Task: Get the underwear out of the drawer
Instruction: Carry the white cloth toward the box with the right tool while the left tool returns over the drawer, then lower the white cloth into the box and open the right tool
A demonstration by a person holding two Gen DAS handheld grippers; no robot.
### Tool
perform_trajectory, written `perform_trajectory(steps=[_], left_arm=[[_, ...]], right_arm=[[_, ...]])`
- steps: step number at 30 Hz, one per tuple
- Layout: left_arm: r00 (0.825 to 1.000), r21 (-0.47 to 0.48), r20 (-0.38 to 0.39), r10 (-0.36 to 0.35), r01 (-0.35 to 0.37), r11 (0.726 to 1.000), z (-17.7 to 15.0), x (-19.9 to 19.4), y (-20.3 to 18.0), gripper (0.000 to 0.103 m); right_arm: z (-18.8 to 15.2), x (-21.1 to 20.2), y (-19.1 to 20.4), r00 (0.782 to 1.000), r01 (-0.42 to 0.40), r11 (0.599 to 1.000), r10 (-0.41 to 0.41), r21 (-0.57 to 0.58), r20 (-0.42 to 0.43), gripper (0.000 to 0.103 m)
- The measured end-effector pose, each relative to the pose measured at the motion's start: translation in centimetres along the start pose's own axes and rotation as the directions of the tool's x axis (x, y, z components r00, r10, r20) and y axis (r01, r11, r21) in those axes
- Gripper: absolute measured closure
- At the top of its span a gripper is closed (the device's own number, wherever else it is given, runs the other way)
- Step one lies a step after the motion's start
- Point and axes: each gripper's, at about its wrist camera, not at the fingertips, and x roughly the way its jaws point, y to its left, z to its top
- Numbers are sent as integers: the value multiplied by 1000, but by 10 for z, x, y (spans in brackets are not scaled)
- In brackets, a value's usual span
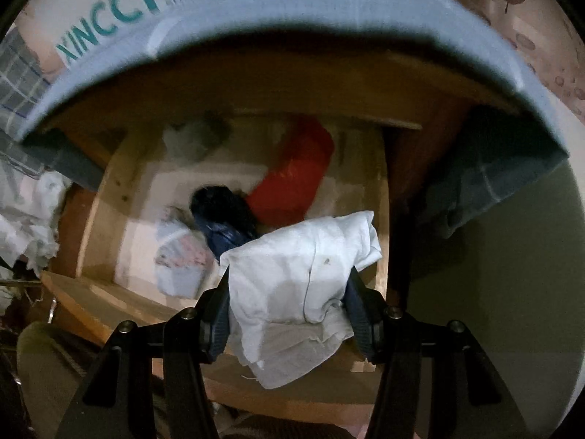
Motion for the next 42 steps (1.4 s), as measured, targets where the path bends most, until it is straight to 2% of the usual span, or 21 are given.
perform_trajectory(steps=[4, 8, 13, 17, 24, 28, 32, 38, 42], left_arm=[[1000, 8, -22, -5, 5, 1000, -23, 6, -4, 32], [1000, -14, -28, -7, 6, 1000, -28, 8, -3, 32], [999, -71, -32, 8, -10, 997, -30, 12, 8, 32], [999, -130, -45, 16, -22, 991, -32, 14, 18, 32], [999, -160, -50, 11, -19, 987, -33, 15, 23, 32], [999, -156, -50, 9, -17, 988, -34, 15, 24, 32], [998, -155, -55, 0, -8, 988, -34, 17, 24, 32], [997, -192, -77, -31, 16, 981, -35, 24, 30, 32], [996, -215, -81, -47, 29, 976, -36, 26, 33, 32]], right_arm=[[8, -32, 2, 998, -60, 998, 60, 10, 37, 51], [28, -86, 5, 990, -87, 996, 89, -21, 114, 51], [64, -155, 7, 965, -126, 991, 135, -53, 224, 51], [101, -200, 12, 942, -110, 991, 129, -79, 311, 51], [165, -232, 26, 919, -46, 994, 83, -104, 386, 51], [198, -226, 36, 918, -2, 994, 45, -109, 393, 51], [227, -194, 41, 936, 38, 993, 3, -109, 352, 51], [248, -148, 34, 957, 91, 991, -59, -101, 285, 50], [258, -123, 29, 963, 110, 989, -82, -97, 256, 50]])
